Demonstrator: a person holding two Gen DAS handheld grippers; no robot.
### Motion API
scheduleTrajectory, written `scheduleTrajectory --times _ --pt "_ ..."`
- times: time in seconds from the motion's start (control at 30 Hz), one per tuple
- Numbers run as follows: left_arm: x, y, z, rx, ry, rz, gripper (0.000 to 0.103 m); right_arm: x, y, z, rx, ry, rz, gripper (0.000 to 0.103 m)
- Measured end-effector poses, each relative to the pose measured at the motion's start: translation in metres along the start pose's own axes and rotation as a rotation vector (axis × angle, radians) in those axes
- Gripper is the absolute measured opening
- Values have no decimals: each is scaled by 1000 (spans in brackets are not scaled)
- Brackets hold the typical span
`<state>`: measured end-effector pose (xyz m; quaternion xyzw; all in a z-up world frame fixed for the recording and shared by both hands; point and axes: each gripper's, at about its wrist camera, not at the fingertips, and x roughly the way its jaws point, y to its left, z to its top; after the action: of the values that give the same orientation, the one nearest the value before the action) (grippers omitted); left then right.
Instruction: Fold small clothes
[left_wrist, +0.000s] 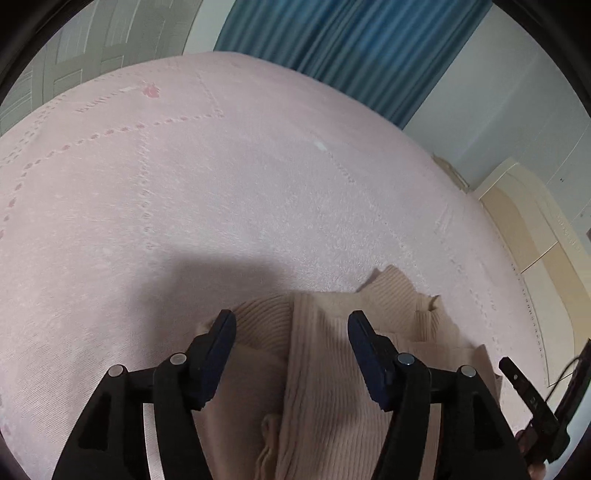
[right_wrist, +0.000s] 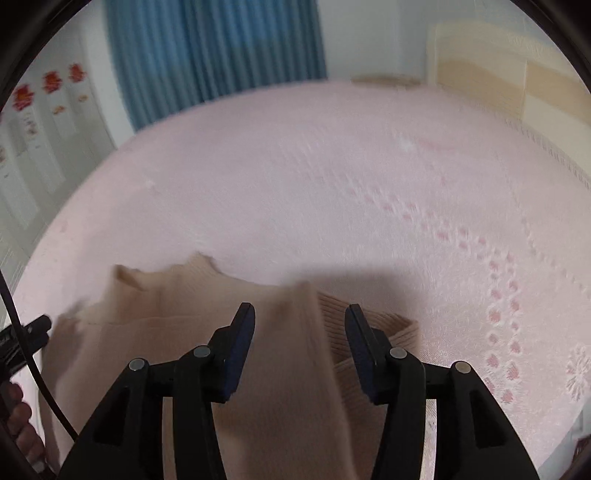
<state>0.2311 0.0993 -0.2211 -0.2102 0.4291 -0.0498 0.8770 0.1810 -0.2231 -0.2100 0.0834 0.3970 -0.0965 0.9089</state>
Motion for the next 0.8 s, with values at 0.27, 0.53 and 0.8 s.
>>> scheduleTrajectory --times 0.27,0.53,0.8 --pt "-23 29 -8 -39 -3 -4 62 -41 69 -61 -162 91 138 50" --pt "-39 47 -5 -35 -8 -74 62 -34 134 -74 -333 91 -34 50" --pt "-35 55 0 -33 16 -135 63 16 125 -52 -264 145 -93 55"
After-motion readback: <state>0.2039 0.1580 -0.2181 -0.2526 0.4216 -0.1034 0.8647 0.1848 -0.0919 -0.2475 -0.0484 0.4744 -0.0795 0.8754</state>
